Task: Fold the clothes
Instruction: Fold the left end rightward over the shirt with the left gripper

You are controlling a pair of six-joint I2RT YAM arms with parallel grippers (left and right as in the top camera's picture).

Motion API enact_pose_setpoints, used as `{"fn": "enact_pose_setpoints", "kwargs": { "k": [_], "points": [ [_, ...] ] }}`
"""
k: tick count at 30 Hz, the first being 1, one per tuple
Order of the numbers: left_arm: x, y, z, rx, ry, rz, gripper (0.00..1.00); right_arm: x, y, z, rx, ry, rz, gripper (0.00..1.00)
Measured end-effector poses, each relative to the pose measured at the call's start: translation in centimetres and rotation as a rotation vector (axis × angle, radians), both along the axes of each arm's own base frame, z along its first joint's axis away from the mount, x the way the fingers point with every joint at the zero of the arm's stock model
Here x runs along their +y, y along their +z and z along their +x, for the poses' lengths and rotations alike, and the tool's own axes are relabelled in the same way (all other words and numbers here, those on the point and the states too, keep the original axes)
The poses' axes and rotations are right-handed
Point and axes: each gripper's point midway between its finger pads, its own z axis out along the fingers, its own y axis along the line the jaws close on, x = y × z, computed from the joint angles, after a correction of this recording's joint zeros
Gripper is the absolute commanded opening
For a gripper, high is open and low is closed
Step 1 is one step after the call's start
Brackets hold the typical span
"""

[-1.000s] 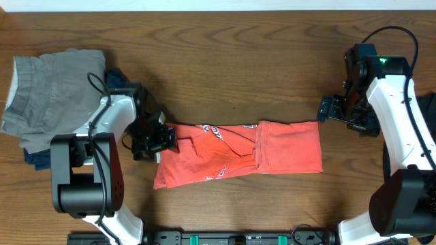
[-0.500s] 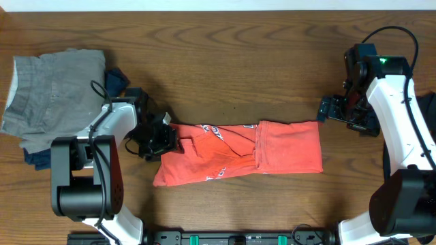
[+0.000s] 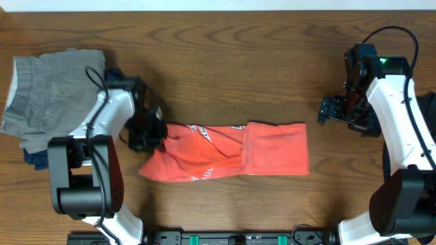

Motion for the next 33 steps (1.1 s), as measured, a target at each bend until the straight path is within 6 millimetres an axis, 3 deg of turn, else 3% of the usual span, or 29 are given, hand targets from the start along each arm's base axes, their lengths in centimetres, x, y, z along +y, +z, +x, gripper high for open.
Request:
{"fn": "enact_pose_setpoints", "kwargs": {
  "k": [6,10,13,19,26,33],
  "points": [
    [1.4,5.0,4.3,-0.111,0.007,0.070,0.06,-0.8,0.0,0.0,-0.001,-0.015,-0.017,0.99],
    [1.5,7.5,4.2,-0.095,0.015,0.087,0.06,-1.4,0.0,0.0,-0.001,-0.026,-0.018,0.99],
    [0.4,8.9,3.5,-0.066,0.002,0.077,0.06,-1.8,0.0,-0.1,-0.001,-0.032,-0.019,0.99],
    [-4.9,9.5,3.0,-0.082,-0.109,0.038,0.06,-2.1,0.0,-0.1,-0.001,-0.043,-0.020,0.99],
    [-13.7,9.2,2.4,-0.188,-0.259,0.017,0.06,-2.1,0.0,-0.2,0.004,-0.029,-0.019,0.99],
    [-19.9,9.3,1.7,-0.297,-0.328,-0.018,0.06,-2.1,0.0,-0.3,0.008,-0.016,-0.017,0.99]
  ]
}}
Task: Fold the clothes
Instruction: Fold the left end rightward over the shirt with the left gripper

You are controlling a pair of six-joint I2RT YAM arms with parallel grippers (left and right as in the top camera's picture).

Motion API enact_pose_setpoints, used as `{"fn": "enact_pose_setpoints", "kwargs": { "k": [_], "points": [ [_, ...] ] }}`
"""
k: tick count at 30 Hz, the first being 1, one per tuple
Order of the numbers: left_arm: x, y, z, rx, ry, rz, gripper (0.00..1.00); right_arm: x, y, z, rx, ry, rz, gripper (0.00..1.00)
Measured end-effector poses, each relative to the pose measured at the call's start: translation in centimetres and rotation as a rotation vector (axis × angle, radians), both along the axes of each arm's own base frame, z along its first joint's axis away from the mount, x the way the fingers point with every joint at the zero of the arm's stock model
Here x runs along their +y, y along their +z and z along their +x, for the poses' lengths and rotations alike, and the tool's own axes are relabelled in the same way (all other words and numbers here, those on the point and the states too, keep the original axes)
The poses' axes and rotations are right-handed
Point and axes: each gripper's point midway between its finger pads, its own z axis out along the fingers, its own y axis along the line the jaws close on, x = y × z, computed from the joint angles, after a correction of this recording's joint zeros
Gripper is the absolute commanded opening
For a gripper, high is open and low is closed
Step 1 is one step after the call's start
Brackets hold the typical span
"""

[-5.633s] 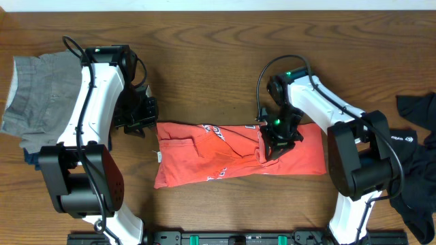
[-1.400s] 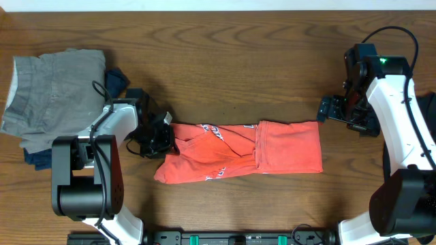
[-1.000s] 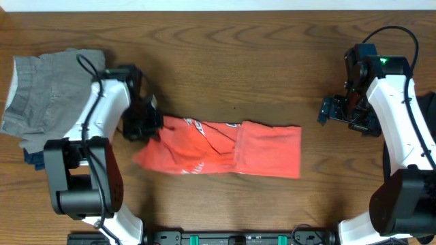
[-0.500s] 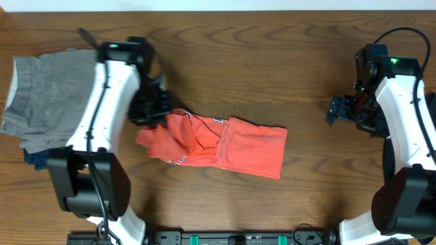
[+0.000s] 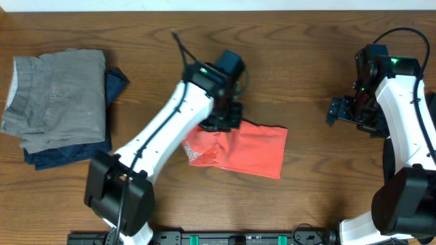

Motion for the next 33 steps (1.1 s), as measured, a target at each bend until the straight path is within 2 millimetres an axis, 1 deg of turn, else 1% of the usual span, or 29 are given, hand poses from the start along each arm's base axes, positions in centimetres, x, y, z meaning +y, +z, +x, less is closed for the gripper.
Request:
{"fn": "enact_pose_setpoints", "kwargs": {
  "k": [2,5,12,14,15,16,17,19,20,22,25,26,29,33],
  "points": [
    [-1.2,0.0,-0.3,-0.018,-0.014,-0.007,0.06,0.0,0.0,0.0,0.001,0.008,0.003,0.99],
    [-2.4,0.1,-0.8,-0.031,-0.024,-0.017,0.06,0.1,0.0,0.0,0.002,0.018,0.007,0.99],
    [-2.9,0.2,-1.0,-0.023,-0.001,-0.026,0.06,0.2,0.0,-0.2,0.012,0.029,0.016,0.98],
    [-3.1,0.2,-1.2,-0.010,-0.001,-0.041,0.06,0.5,0.0,-0.2,0.011,0.040,0.033,0.84],
    [-3.2,0.3,-1.3,-0.005,-0.003,-0.048,0.06,0.7,-0.1,-0.1,0.007,0.043,0.045,0.71],
    [-3.4,0.3,-1.4,0.001,-0.004,-0.056,0.06,0.9,-0.2,0.0,0.004,0.054,0.057,0.46],
    [-3.5,0.4,-1.5,0.003,-0.005,-0.062,0.06,1.1,-0.5,0.1,0.000,0.060,0.069,0.30],
    [-3.7,0.9,-1.3,0.000,-0.007,-0.074,0.06,1.6,-1.4,0.0,0.000,0.064,0.093,0.09],
    [-3.9,1.3,-1.2,-0.007,-0.008,-0.082,0.06,1.9,-1.9,-0.1,0.004,0.067,0.107,0.01],
    [-4.3,2.2,-0.8,-0.027,-0.010,-0.102,0.06,2.8,-3.2,-0.5,0.010,0.067,0.148,0.01],
    [-4.8,3.5,-0.2,-0.055,-0.014,-0.125,0.06,4.5,-5.3,-0.6,0.000,0.086,0.213,0.01],
    [-4.8,3.8,-0.1,-0.064,-0.014,-0.125,0.06,5.3,-6.2,-0.7,-0.005,0.100,0.238,0.01],
    [-4.5,3.9,-0.2,-0.063,-0.013,-0.113,0.07,7.4,-8.0,-1.3,-0.007,0.137,0.289,0.01],
    [-3.5,3.5,-0.5,-0.060,-0.012,-0.063,0.07,9.2,-9.8,-2.4,-0.001,0.173,0.325,0.01]
  ]
}}
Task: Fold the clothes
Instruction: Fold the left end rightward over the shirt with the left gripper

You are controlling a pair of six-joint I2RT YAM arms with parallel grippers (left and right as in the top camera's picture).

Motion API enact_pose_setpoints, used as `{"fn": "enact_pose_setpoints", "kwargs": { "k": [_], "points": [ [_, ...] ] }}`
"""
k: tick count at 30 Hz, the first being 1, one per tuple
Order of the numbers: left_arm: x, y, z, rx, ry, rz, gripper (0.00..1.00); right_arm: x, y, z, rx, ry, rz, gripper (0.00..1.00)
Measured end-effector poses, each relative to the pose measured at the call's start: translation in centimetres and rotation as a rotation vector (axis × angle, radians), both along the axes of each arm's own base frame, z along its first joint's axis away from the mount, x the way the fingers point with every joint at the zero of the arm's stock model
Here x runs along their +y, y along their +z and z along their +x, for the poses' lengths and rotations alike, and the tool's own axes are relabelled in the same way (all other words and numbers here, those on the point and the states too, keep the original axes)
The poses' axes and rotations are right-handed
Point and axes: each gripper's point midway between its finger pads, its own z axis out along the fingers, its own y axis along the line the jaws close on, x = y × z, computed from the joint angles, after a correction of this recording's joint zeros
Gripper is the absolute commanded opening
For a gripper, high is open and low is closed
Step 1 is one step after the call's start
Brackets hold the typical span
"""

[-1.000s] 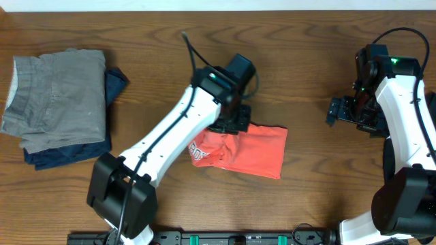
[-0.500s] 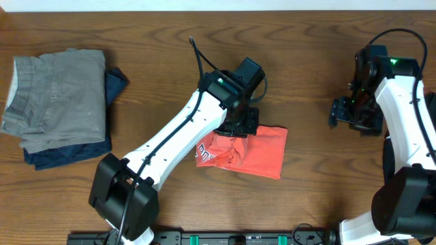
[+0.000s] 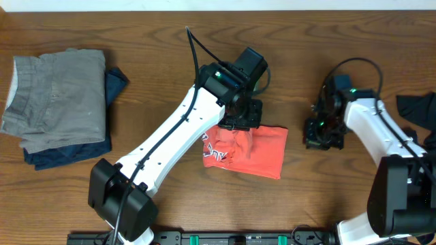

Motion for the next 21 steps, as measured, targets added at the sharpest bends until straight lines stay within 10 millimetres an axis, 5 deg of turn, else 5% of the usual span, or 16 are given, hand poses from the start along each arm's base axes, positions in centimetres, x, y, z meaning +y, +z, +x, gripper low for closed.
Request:
{"fn": "enact_pose_setpoints", "kwargs": {
  "k": [14,21],
  "points": [
    [5.8,-0.8,0.2,-0.008,0.009,0.236,0.06,2.4,-1.6,-0.9,-0.007,0.033,0.022,0.01],
    [8.3,1.6,2.2,-0.040,0.070,0.245,0.07,2.5,-1.6,-0.7,-0.017,0.026,0.023,0.01]
  ]
}}
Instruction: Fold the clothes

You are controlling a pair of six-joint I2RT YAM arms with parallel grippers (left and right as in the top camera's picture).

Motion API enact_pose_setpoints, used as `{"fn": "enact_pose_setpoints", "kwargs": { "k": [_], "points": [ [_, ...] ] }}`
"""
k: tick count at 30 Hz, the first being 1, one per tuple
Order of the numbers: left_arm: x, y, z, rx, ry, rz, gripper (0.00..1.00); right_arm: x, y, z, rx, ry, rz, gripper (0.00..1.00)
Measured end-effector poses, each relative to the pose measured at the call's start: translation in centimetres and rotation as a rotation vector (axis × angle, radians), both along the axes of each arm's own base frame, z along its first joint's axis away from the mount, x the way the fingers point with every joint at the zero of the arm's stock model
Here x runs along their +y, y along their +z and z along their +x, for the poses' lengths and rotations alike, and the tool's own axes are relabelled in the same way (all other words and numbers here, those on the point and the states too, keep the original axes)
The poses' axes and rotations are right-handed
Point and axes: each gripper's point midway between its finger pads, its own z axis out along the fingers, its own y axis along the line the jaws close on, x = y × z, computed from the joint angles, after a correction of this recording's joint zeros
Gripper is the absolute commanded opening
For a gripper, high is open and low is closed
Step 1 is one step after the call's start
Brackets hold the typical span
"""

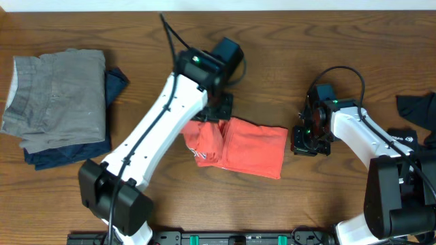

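Note:
An orange-red garment [238,148] with white print lies bunched in the middle of the table, its left part doubled over. My left gripper [216,112] sits at the garment's upper left edge. The wrist hides its fingers, and it appears shut on the cloth. My right gripper [301,140] hovers just off the garment's right edge, not touching it, and its jaws look spread.
At the far left a folded grey garment [54,95] rests on a navy one [114,83]. A black garment [415,109] lies at the right edge. The left arm [157,150] crosses the table diagonally from the front.
My left gripper has moved left and slightly up, and the garment's left edge has shifted left with it. The right gripper has come a little lower and closer to the garment's right edge.
The garment first lay stretched out wide, with my left gripper at its left end and the right arm far right. Then the left end was carried over toward the middle, shortening the cloth. The right gripper has since come in beside the right edge.

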Motion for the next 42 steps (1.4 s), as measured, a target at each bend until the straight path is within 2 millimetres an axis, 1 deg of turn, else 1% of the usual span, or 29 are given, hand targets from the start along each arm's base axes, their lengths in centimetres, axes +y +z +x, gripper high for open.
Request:
{"fn": "enact_pose_setpoints", "kwargs": {
  "k": [2,6,14,19,22,26,34,39,42],
  "points": [
    [-0.1,0.4,0.1,-0.010,-0.010,-0.002,0.06,0.0,0.0,0.1,-0.003,-0.002,0.001,0.01],
    [-0.6,0.4,-0.3,-0.001,-0.032,-0.012,0.06,0.3,0.0,0.2,-0.009,-0.003,0.001,0.01],
    [-2.8,0.4,-2.1,0.028,-0.096,-0.040,0.07,0.7,0.0,0.3,-0.013,-0.004,0.001,0.01],
    [-4.8,0.4,-3.0,0.014,-0.151,-0.061,0.07,0.8,0.0,0.3,-0.014,-0.003,0.001,0.01],
    [-6.1,0.4,-3.1,-0.007,-0.172,-0.085,0.07,0.8,0.0,0.3,-0.013,-0.003,0.001,0.01],
    [-7.4,0.1,-3.3,-0.024,-0.185,-0.103,0.07,0.8,0.0,0.2,-0.011,-0.010,0.000,0.01],
    [-8.6,-0.1,-3.9,-0.030,-0.200,-0.113,0.07,0.8,0.0,0.2,-0.009,-0.011,0.000,0.01],
    [-9.3,-0.7,-4.0,-0.020,-0.204,-0.113,0.07,0.8,0.0,0.0,0.000,-0.011,-0.002,0.01],
    [-9.7,-1.0,-4.1,-0.016,-0.204,-0.120,0.09,0.6,0.0,-0.3,0.011,-0.015,-0.006,0.01]
  ]
}}
